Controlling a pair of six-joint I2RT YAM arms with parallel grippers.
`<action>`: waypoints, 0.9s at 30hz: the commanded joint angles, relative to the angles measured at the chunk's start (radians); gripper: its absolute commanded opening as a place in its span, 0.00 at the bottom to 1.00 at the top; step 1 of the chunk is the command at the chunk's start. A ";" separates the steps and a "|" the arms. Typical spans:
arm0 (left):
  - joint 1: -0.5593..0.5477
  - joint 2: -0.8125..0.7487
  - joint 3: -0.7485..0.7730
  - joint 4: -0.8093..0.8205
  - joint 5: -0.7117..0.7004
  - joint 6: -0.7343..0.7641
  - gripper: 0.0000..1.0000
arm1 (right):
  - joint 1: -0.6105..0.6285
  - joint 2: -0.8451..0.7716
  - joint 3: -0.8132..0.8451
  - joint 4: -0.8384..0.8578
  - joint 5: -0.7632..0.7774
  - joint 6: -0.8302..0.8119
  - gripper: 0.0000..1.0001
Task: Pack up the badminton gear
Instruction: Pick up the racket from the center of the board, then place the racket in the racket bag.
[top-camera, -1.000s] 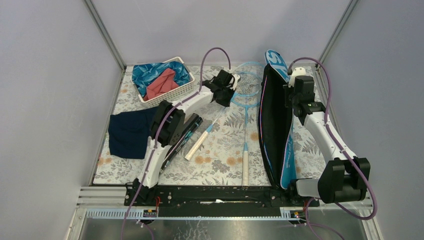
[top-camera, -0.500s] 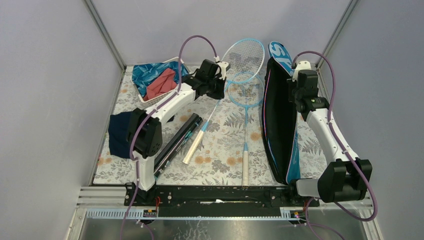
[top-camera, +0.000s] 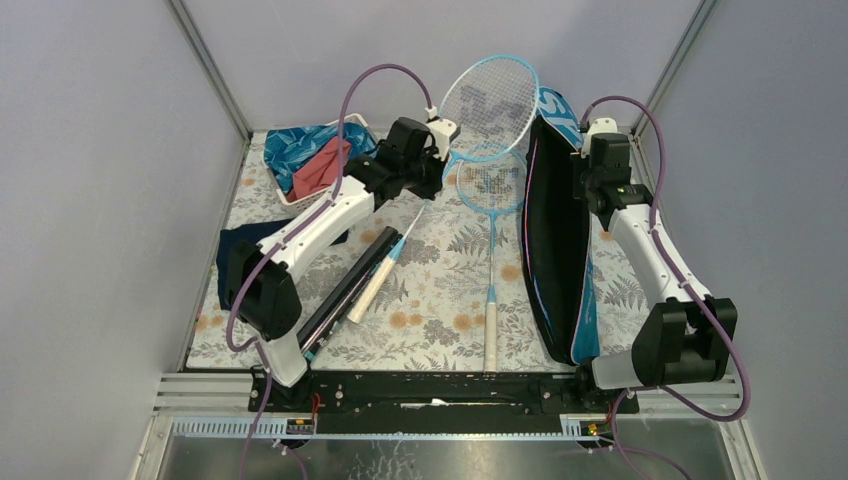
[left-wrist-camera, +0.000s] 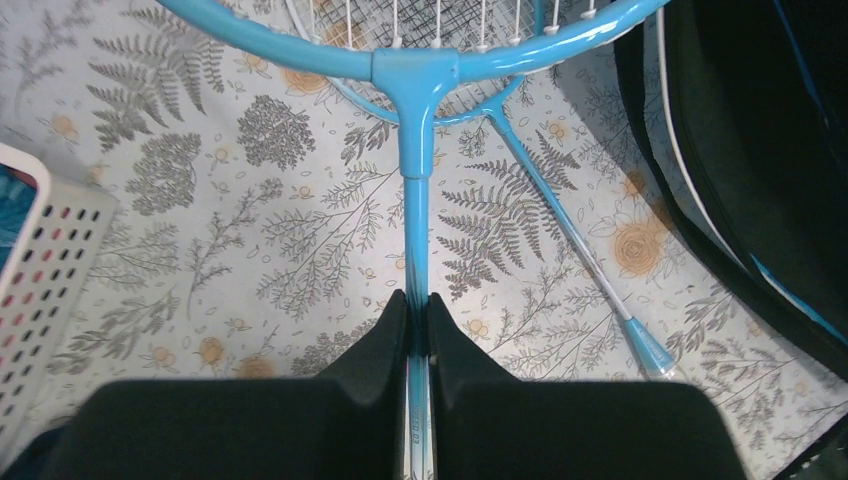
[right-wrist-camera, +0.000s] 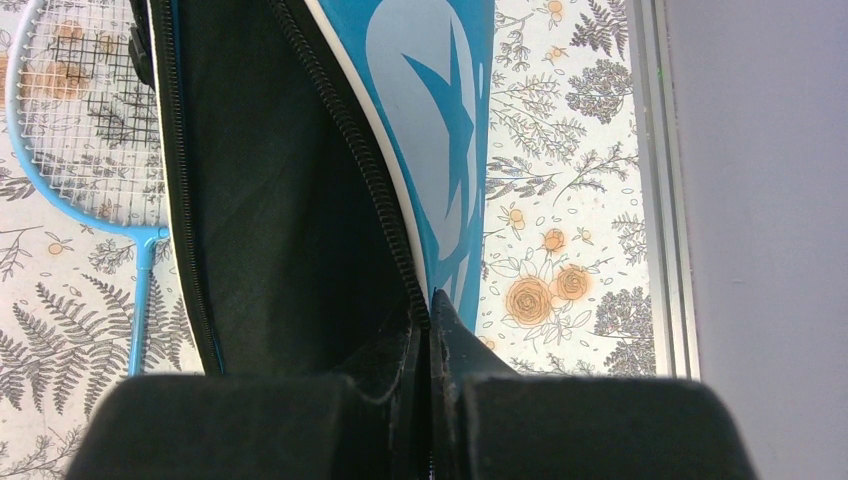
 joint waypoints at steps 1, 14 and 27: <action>-0.050 -0.062 -0.033 -0.030 -0.145 0.134 0.00 | -0.007 0.014 0.074 0.027 -0.026 0.048 0.00; -0.180 -0.064 -0.088 -0.178 -0.390 0.264 0.00 | -0.006 0.075 0.134 -0.011 -0.081 0.101 0.00; -0.286 0.107 -0.020 -0.262 -0.536 0.287 0.00 | -0.006 0.096 0.138 -0.015 -0.135 0.155 0.00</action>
